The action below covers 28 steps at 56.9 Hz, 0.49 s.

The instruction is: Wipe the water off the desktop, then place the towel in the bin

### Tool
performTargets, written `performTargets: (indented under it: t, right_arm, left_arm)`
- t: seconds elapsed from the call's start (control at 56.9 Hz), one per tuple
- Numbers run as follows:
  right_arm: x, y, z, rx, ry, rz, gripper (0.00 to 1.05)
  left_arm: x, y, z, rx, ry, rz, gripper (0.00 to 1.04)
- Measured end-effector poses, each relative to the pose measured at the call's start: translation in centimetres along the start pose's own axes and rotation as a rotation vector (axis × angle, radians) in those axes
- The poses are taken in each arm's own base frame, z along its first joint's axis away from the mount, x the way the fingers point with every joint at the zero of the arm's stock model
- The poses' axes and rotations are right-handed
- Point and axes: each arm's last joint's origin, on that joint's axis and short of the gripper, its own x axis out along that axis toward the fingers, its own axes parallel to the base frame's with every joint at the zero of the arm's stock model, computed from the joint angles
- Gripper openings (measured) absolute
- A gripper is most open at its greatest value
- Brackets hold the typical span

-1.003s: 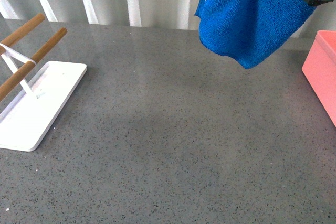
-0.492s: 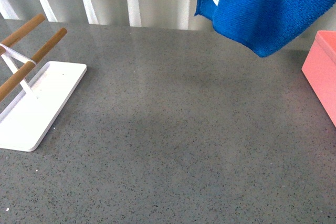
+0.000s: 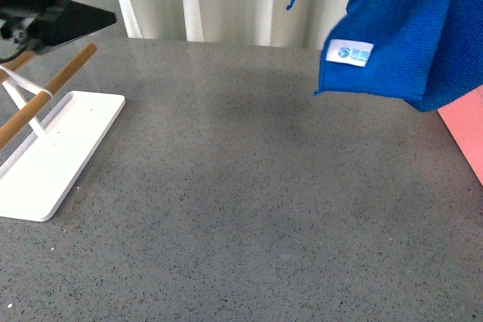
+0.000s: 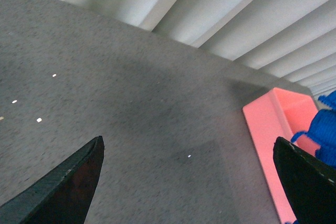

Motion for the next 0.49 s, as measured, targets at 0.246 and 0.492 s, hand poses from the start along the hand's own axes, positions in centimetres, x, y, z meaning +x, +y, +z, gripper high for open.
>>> performTargets:
  t: [0.246,0.492]
  right_arm:
    - [-0.1,-0.2,-0.5,-0.007,0.014,-0.01,0.05]
    - [0.4,0.2,-1.0,-0.017,0.031,-0.007,0.05]
  left_arm:
    - [-7.1,1.6,-0.1,0.096,-0.049,0.004,0.98]
    - [-11.4,2.4,-3.3,0.374,-0.429,0.416,0.68]
